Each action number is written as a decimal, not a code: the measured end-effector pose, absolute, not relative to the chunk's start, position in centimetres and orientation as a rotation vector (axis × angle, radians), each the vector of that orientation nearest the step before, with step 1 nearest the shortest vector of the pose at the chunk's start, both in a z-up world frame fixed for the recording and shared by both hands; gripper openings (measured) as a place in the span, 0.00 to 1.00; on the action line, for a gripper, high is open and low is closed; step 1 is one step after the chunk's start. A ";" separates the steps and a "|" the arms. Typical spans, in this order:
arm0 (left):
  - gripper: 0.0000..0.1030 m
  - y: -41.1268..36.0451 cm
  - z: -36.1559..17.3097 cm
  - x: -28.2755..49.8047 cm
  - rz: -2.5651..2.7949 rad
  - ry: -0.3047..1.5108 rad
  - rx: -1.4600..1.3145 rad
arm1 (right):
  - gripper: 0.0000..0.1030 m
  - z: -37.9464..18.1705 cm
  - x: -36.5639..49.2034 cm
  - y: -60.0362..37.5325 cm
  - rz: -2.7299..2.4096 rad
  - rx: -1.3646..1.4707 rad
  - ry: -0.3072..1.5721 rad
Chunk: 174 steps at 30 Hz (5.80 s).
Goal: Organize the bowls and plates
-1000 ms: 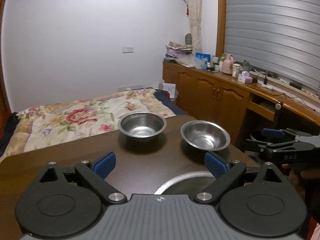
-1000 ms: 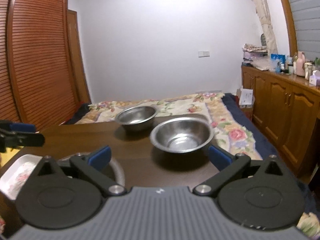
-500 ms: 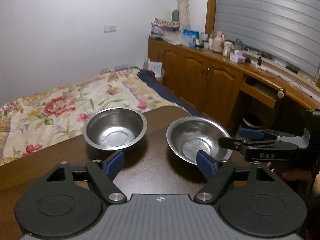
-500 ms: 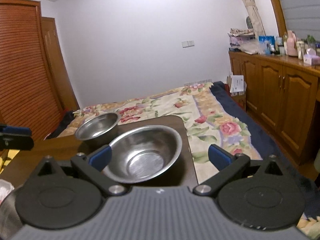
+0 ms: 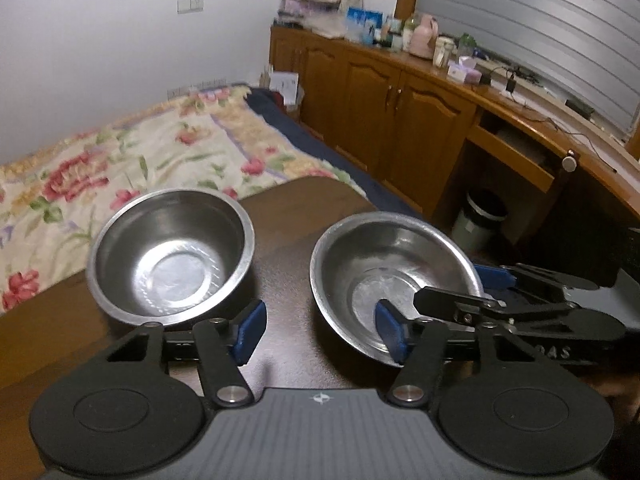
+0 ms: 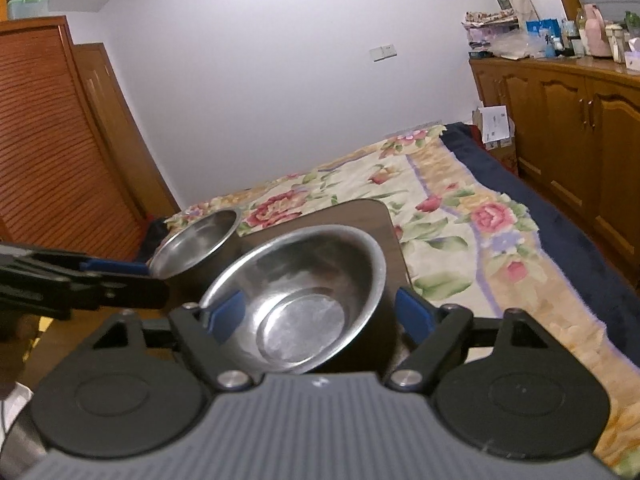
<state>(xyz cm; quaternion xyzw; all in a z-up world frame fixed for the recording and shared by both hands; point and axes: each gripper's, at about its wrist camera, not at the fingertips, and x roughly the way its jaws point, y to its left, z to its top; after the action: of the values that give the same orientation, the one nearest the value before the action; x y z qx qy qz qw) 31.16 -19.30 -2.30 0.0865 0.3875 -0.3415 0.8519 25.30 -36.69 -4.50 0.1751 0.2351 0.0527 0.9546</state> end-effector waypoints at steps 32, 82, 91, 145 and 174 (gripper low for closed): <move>0.17 -19.9 -1.1 31.0 -0.728 0.854 0.159 | 0.21 -4.7 25.9 -36.5 0.065 0.336 0.511; 0.17 -5.3 1.3 16.0 -0.685 0.709 0.082 | 0.17 0.3 16.0 -26.2 0.148 0.258 0.471; 0.18 -3.8 -1.0 14.7 -0.651 0.737 0.093 | 0.17 -1.3 14.9 -23.8 0.182 0.228 0.507; 0.18 -4.2 -2.3 13.5 -0.621 0.670 0.124 | 0.27 -2.4 13.8 -20.7 0.098 -0.024 0.479; 0.53 -3.7 0.3 12.3 -0.606 0.555 0.123 | 0.53 0.9 12.4 -21.1 0.118 0.021 0.384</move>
<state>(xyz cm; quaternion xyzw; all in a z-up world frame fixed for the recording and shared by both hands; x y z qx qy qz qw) 12.31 -3.65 0.26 0.0596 0.2697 -0.2941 0.9150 12.43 -21.08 0.88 0.0103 0.1907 0.0585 0.9798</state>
